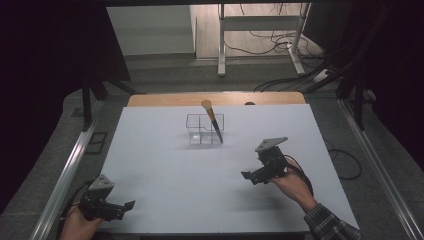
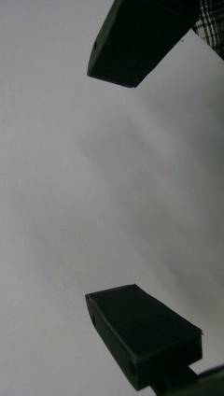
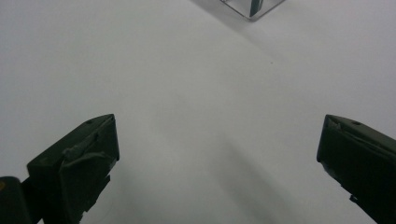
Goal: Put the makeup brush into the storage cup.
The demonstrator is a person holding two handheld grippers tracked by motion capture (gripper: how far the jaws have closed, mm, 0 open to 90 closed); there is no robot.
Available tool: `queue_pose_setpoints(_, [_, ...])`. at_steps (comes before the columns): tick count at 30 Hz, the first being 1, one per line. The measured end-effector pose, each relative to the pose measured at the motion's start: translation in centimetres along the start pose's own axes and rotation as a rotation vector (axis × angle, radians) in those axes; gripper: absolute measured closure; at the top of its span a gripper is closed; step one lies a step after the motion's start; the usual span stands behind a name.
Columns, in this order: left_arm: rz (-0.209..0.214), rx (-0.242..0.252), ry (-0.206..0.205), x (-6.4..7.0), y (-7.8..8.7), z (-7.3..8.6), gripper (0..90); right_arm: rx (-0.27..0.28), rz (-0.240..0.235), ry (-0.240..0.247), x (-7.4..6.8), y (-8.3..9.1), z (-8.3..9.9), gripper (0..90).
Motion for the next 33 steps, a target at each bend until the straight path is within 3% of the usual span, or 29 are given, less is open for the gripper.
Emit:
queue_pose_setpoints(14, [0.0,0.001,0.0,0.0,0.0,0.0,0.0,-0.02,-0.003,-0.028,-0.6,1.7,1.6,0.0])
queue_pose_setpoints(33, [-0.001,0.006,-0.001,0.0,0.0,-0.1,0.0,-0.001,0.036,-0.063,-0.4,4.0,2.9,0.0])
Point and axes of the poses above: each handheld gripper's, and its own axes: y roughly backward along the jaws, z roughly out of its underside, x roughly to its right, the point moved 1 cm from there along -y, roughly forward along the jaws, and after that the axes turned 15 degrees about x, right-handed, at the moved point
